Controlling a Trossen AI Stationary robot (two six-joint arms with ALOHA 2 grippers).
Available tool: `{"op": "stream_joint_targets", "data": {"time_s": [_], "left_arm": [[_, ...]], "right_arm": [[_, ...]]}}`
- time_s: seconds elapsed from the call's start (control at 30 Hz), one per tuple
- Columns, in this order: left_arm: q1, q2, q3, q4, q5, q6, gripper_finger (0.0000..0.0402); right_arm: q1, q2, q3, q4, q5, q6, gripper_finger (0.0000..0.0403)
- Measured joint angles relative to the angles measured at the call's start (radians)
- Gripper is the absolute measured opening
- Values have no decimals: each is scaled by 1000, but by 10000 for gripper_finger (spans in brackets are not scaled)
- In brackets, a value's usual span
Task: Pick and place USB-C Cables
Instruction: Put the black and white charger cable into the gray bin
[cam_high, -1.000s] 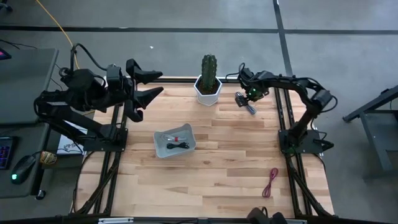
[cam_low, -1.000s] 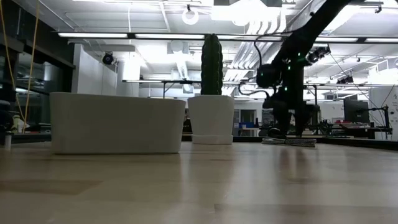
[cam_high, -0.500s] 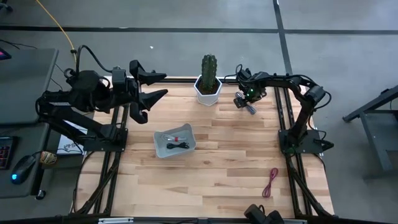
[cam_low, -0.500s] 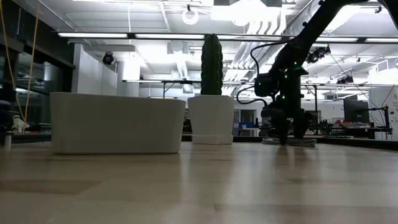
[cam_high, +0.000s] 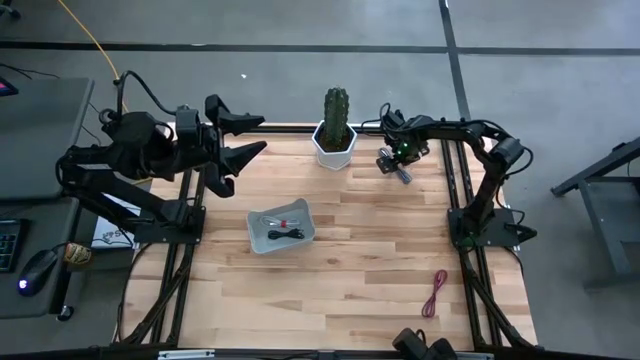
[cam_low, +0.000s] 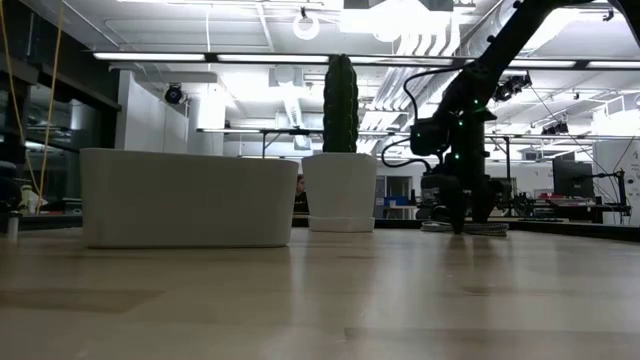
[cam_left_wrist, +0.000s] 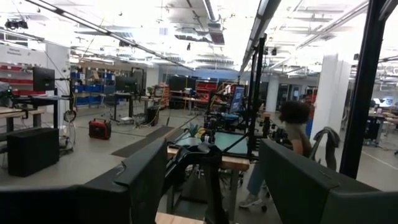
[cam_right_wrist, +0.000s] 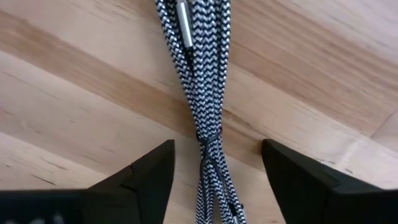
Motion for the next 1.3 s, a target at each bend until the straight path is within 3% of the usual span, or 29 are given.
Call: {"op": "stream_joint_targets", "data": {"time_s": [0.37, 0.87, 1.3], "left_arm": [[0, -11, 0, 0, 0, 0, 236], [0, -28, 1, -8, 0, 0, 236], [0, -29, 1, -30, 0, -1, 236]], "right_arm": [[1, 2, -1, -1, 27, -5, 123], [1, 2, -1, -2, 40, -39, 16], [1, 2, -2, -1, 40, -47, 12]]}}
